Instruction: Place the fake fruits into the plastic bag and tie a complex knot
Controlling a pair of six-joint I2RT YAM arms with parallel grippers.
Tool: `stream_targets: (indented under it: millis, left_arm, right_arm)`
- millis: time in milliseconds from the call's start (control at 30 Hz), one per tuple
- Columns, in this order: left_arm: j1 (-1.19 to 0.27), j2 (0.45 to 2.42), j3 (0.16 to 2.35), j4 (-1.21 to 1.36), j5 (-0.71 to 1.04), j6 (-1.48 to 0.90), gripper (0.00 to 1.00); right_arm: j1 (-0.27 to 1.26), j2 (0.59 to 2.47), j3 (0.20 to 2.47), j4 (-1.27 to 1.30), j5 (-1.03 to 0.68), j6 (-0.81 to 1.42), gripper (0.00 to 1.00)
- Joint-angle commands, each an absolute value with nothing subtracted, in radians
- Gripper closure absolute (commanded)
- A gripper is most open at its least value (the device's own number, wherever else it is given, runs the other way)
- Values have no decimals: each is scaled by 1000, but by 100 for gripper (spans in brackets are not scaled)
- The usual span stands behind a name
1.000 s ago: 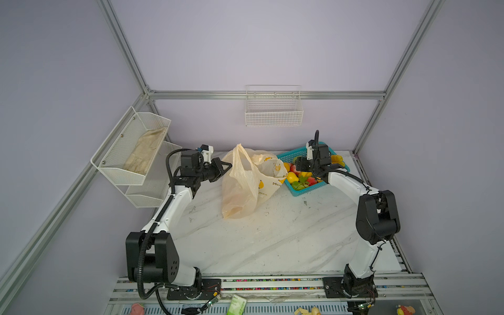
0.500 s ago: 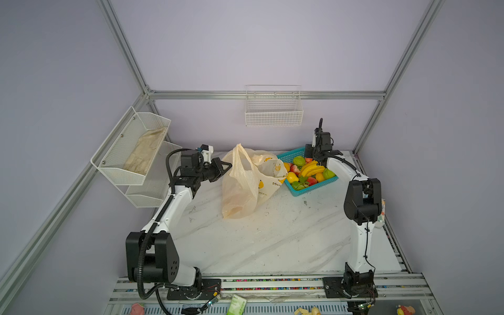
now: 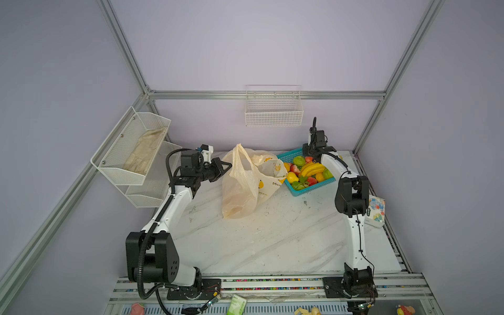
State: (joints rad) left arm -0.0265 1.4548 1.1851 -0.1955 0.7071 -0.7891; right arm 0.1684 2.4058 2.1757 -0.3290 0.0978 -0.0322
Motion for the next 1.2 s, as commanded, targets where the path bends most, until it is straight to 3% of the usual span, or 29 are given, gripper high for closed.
stream_targets:
  millis: [0,500,667,833,1167]
  left_arm:
    - [-22,1423,1147,-153,723,-770,100]
    - [-24,1423,1147,-153,723,-770,100]
    - [-24,1428,1144,-153,721,-768,100]
    - [-22,1431,1145,-153,720,-768,100]
    - [-23,1432,1147,-153,724,-769,100]
  right_arm:
    - [169,2441,2228,-380,104,-61,65]
    - [166,2516,2313,-386,117,-110,77]
    - [166,2517,2331,-380,108,-135,85]
    - [166,2496,2332,-379,107,-144,100]
    - [167,2314,2173,-326,55,-106,100]
